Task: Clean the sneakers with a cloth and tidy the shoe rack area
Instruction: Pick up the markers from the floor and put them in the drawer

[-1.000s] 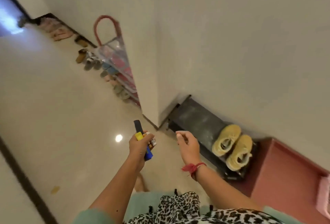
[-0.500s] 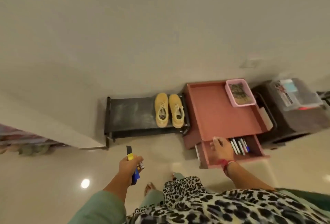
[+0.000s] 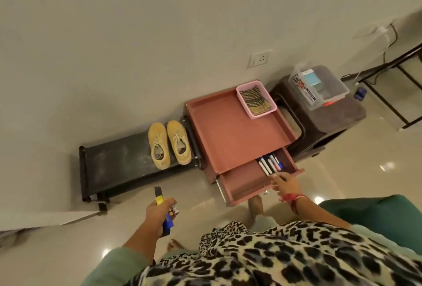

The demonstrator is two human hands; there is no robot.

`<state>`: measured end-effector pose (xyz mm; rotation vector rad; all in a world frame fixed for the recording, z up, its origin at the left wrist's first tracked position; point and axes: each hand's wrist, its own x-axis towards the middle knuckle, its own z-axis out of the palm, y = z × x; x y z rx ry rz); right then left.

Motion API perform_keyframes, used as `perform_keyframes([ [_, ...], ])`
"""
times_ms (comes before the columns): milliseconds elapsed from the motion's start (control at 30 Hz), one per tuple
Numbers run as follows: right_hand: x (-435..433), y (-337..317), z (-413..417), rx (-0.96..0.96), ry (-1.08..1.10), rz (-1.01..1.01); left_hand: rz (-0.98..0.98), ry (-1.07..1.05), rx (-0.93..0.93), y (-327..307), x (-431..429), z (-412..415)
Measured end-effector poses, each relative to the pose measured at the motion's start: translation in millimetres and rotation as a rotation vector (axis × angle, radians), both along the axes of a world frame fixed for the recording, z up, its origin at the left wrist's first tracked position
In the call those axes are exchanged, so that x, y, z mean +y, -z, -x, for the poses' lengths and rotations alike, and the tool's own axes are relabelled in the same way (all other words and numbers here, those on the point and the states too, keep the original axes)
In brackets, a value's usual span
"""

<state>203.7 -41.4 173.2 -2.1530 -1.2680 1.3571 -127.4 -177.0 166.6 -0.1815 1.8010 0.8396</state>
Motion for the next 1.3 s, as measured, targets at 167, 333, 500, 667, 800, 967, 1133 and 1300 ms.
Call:
perform_keyframes([
  [167,81.7,19.8,-59.9,-0.029,-0.15,0.016,0.035,-0.047,-0.031,28.7,63.4,-102.6],
  [333,143.3,29.2,-89.6,-0.012,-0.351,0.093,0.013,-0.077,-0.064,46.0,129.6,-188.2],
  [500,162.6,56.3,-99.2,0.029,-0.38,0.174,-0.01,-0.106,-0.08,60.9,164.1,-226.4],
  [667,150.7,110.7,-81.0,0.067,-0.549,0.274,0.01,-0.143,-0.119,107.2,171.0,-239.8],
  [800,129.9,171.2,-57.2,0.084,-0.721,0.349,0.038,-0.169,-0.166,157.2,171.9,-249.5],
  [967,111.6,228.4,-50.9,0.144,-0.632,0.326,0.06,-0.169,-0.156,219.9,179.4,-261.8],
  [1133,100.4,270.9,-52.9,0.239,-0.559,0.282,0.051,-0.139,-0.152,263.7,183.1,-273.5],
  [1300,98.4,292.5,-46.8,0.235,-0.549,0.282,0.117,-0.175,-0.211,294.6,169.5,-272.4],
])
